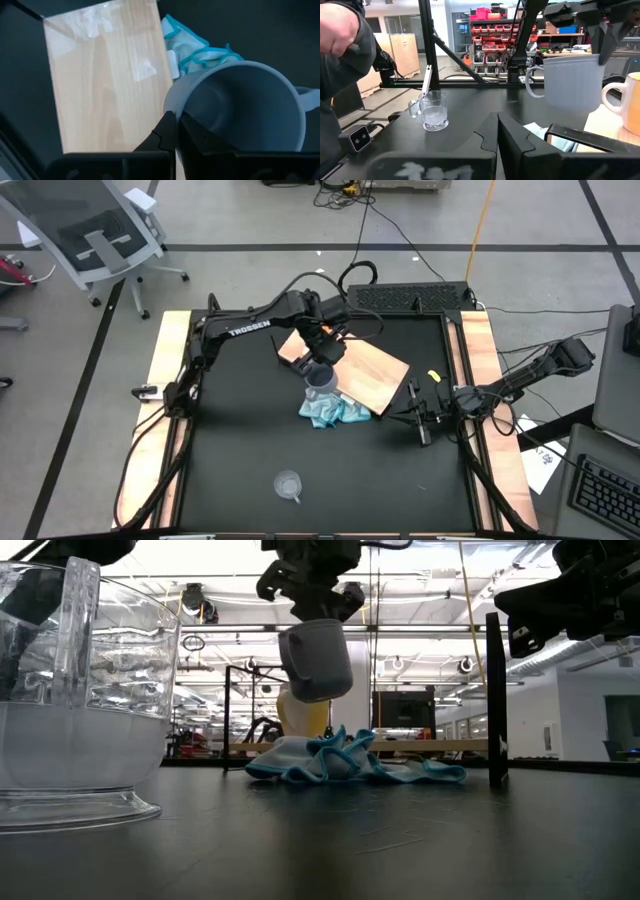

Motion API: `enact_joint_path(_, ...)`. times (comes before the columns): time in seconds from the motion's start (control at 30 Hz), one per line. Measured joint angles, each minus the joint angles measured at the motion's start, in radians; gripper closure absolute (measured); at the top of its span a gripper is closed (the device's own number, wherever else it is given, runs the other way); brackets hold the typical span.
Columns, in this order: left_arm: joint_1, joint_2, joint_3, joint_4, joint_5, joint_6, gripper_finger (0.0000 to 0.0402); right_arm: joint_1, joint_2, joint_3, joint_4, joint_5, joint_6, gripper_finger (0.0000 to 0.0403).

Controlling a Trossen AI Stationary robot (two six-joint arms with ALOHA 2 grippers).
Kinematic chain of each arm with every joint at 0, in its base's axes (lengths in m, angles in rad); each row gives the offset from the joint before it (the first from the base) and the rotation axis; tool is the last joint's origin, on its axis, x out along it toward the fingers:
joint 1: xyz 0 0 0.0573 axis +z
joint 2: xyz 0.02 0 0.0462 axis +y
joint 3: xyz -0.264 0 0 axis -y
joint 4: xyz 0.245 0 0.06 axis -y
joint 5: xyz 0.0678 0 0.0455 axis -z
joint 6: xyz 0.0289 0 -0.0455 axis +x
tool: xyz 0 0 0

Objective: Stack small to large cups/mugs on shelf
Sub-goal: Put the gray mug on the shelf

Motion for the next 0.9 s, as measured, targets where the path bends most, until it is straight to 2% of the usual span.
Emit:
enact_joint_path(0.7,0.090,0.003,-0.001,0.171,-0.015,0.013,0.0398,0.000,0.000,0.000,0.010,0.000,0.013,0.0403)
enact_joint_path(0.9,0.101,0.006,-0.001,0.248,0.023,0.019,0.0398,0.000,0.000,0.000,0.016,0.000,0.013,0.0403)
